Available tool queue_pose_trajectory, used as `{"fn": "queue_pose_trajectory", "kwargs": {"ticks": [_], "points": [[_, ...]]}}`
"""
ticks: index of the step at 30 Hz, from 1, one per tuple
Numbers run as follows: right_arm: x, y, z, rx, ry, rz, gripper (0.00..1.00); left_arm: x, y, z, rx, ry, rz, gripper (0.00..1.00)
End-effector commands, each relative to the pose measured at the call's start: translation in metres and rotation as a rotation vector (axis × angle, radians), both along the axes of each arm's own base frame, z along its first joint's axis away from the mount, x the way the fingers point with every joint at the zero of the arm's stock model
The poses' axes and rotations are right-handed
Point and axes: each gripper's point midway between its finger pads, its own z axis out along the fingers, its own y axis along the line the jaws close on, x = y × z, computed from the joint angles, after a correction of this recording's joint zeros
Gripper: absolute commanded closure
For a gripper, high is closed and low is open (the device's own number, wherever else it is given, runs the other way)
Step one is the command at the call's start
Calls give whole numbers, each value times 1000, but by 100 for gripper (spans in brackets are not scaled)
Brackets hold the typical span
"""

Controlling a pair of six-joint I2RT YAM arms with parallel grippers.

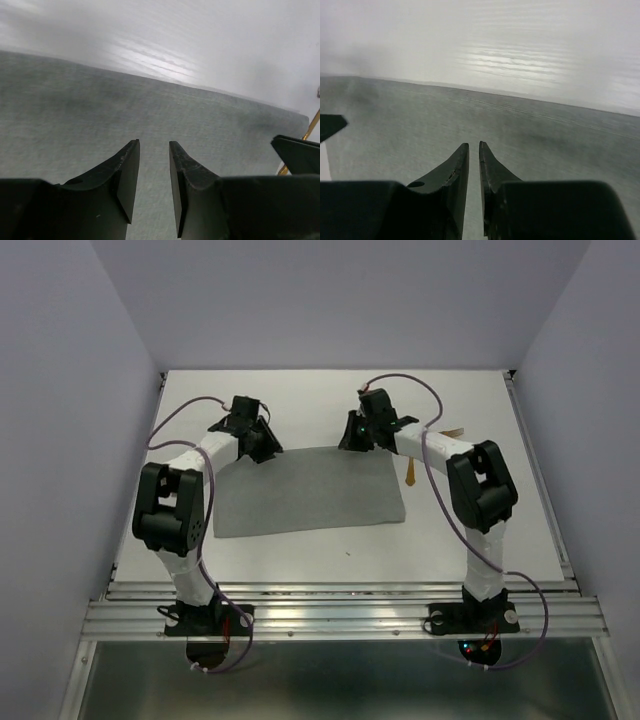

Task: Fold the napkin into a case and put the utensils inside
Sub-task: Smooth out the rectangle-folded napkin at the center of the board.

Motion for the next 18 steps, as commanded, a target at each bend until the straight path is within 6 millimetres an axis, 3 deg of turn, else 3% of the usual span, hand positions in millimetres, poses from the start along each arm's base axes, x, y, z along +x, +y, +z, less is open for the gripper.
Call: {"fn": "queue_pose_trajectory", "kwargs": {"ticks": [1,3,7,8,10,15,18], "points": [[-1,53,4,86,8,124,83,24,-37,8,-86,-53,-77,60],[5,67,6,114,9,135,84,30,-47,1,-123,-48,-97,66],[16,84,-9,154,50,153,87,43,-53,-6,-138,-52,-105,66],[18,86,-22,155,73,146,87,45,-54,-8,-134,-50,-108,67],[22,97,-20,170,69,154,87,51,-55,-13,-128,-46,-109,67],[32,97,-37,148,82,117,87,57,-47,-31,-73,-22,-95,67],[35,82,-44,107,79,82,87,53,-37,-44,-32,8,-98,67]]}}
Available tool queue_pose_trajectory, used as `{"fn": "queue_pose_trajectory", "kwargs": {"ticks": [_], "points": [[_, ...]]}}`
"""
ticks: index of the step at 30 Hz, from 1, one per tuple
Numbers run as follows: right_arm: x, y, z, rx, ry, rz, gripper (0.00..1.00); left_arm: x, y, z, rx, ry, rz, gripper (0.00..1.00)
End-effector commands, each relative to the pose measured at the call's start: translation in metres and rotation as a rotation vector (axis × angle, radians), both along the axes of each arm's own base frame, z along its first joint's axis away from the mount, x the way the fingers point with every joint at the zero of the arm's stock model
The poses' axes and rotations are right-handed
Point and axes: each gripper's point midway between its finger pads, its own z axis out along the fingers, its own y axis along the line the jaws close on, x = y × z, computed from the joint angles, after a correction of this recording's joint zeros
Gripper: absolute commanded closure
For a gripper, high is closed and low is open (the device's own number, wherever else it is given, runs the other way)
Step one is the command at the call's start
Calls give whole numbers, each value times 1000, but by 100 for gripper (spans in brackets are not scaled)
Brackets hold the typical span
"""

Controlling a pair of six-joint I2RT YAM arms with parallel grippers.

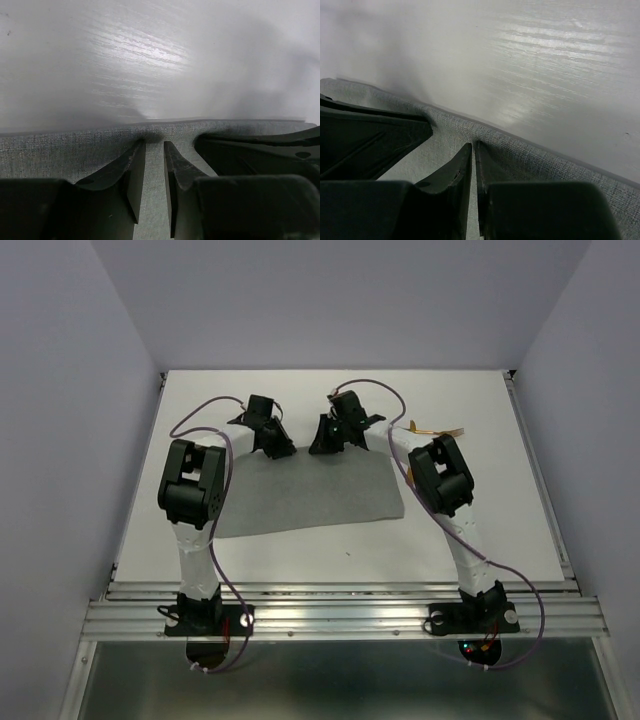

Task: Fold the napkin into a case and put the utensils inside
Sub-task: Smooth out the rectangle-folded napkin at the center of the board.

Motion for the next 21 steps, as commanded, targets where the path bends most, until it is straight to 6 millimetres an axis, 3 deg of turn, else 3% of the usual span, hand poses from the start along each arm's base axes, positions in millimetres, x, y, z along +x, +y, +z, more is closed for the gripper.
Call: {"fn": "queue_pose_trajectory", "kwargs": {"ticks": [1,2,3,4,7,8,12,16,21], "points": [[11,-13,6,-33,-27,-52,87,7,16,1,58,-19,-8,67],[15,-31,0,-53,-17,-84,87,6,20,-2,67,-16,-3,67],[17,-38,8,-54,-30,-97,87,4,27,-3,75,-11,-1,67],[17,-45,2,-62,-19,-106,87,2,30,-5,79,-8,0,67],[23,-76,10,-86,-32,-162,87,2,39,-5,94,-10,6,67],[25,-84,19,-87,-48,-171,87,2,40,-5,101,-12,-2,67],[31,-125,22,-115,-55,-236,87,3,40,-5,116,-17,-29,67],[36,-184,14,-130,-28,-331,87,2,40,-8,126,-11,-51,67],[40,-220,11,-135,-25,-395,87,3,42,-2,139,-21,-61,66]]}}
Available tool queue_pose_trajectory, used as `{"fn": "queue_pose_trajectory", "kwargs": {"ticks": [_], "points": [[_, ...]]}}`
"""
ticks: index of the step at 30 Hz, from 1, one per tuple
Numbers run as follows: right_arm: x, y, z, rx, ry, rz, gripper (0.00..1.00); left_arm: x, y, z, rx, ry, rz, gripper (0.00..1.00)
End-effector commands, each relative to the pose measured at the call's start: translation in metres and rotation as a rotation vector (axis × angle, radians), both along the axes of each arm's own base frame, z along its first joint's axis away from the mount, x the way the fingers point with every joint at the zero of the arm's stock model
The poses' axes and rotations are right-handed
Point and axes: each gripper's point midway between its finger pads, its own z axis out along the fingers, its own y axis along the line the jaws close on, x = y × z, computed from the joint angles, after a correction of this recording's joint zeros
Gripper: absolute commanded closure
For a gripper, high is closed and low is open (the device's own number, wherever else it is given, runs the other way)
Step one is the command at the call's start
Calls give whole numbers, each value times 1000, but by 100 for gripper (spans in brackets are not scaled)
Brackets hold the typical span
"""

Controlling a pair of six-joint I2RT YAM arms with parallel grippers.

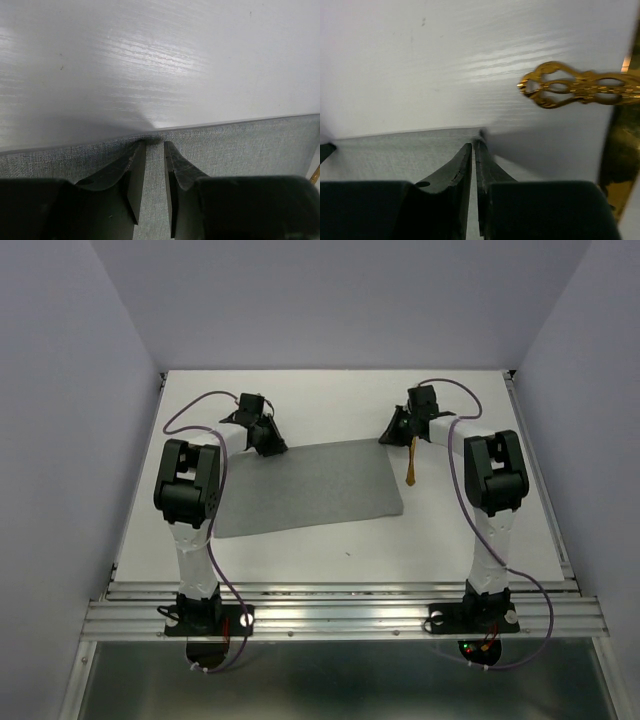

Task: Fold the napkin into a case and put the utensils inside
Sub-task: Smooth out the rectangle-folded napkin at the center of the board.

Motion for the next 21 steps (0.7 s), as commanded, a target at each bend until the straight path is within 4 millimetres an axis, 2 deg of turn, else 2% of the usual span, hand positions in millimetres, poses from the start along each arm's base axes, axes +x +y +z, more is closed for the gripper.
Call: {"fn": "queue_pose_trajectory", "kwargs": {"ticks": [1,4,10,13,14,16,18,19,21], "points": [[7,-22,9,-32,-47,-29,87,-3,14,4,75,11,-15,65],[6,-24,0,-41,-32,-32,87,-2,19,10,99,10,-5,64],[-5,-26,-16,-45,11,-43,87,-5,43,20,144,8,29,64],[-7,-31,-13,-64,1,-64,87,-7,52,24,152,1,41,63],[-6,-31,-7,-61,-14,-66,87,-7,53,27,158,-5,40,63],[0,-31,22,-45,-94,-71,87,-7,54,33,167,-18,34,61],[-2,-27,38,-15,-131,-60,86,-5,54,39,164,-34,28,60],[-3,-16,58,14,-175,-30,86,-5,53,42,164,-41,22,59],[-7,0,75,24,-203,17,85,-3,52,49,163,-57,17,58]]}}
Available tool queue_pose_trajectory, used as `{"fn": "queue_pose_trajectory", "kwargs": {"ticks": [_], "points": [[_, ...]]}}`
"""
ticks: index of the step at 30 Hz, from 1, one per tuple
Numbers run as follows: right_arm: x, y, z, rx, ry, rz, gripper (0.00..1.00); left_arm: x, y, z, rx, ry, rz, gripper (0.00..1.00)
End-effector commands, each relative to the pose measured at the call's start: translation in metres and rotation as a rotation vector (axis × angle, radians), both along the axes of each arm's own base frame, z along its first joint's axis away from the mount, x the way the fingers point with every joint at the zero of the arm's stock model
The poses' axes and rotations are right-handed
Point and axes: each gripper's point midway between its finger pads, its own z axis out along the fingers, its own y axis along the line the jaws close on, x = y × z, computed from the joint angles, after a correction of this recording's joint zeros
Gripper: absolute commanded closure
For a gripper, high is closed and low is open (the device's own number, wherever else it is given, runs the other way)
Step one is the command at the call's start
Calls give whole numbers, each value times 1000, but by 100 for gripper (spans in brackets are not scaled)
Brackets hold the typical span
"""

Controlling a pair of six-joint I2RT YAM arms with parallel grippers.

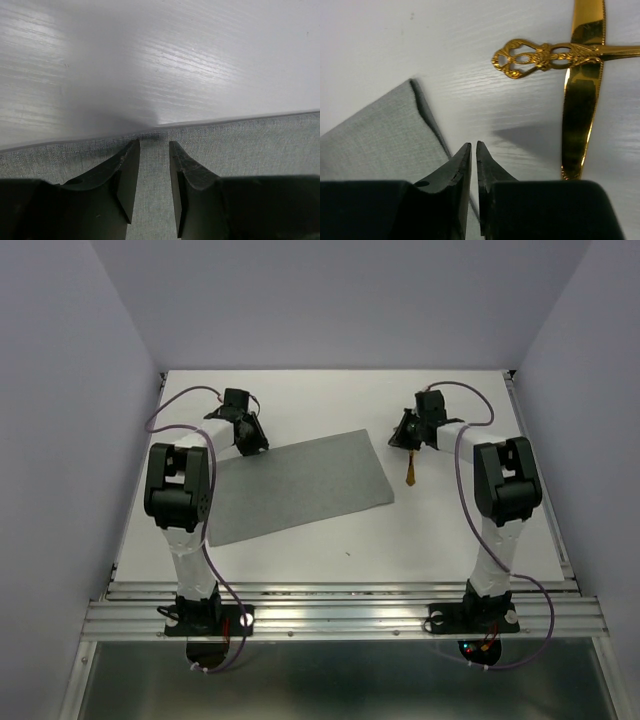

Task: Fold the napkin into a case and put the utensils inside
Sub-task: Smooth out the rectangle-folded napkin at the center of the board.

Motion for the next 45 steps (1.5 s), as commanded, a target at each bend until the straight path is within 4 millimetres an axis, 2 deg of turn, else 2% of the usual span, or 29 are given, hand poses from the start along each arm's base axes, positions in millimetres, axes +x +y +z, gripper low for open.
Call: {"fn": "queue_pose_trajectory", "kwargs": {"ticks": [1,2,3,6,9,12,13,17,19,24,26,28,30,35,36,41,45], "points": [[7,38,69,33,-173,98,85,5,0,41,19,-88,-33,57],[5,48,70,25,-174,127,84,6,-1,44,20,-95,-38,57],[2,70,78,23,-193,181,82,6,0,47,24,-100,-34,57],[-6,103,67,29,-168,257,82,4,6,56,42,-110,-18,57],[-4,117,48,40,-130,271,82,-4,15,60,40,-104,7,57],[0,123,33,63,-96,271,82,-15,28,51,37,-75,40,57],[3,124,22,60,-77,266,82,-19,34,48,36,-65,52,57],[4,111,-3,-2,-24,201,82,-30,42,42,36,-46,64,57],[2,102,-4,-30,-23,162,82,-35,46,40,41,-39,71,57],[-25,78,-24,-100,34,108,82,-38,53,34,45,-24,89,57],[-34,70,-26,-119,43,93,82,-38,56,31,46,-19,92,57],[-49,61,-39,-141,75,85,82,-37,60,27,47,-11,101,57],[-58,57,-42,-144,79,82,82,-34,64,23,46,-11,111,57],[-62,52,-45,-163,81,82,82,-27,74,13,43,9,142,57],[-62,52,-45,-168,79,83,82,-25,86,14,42,5,170,57],[-64,51,-47,-173,82,87,82,-17,99,19,68,-7,204,57],[-66,49,-48,-176,84,91,82,-20,117,17,102,11,243,57]]}}
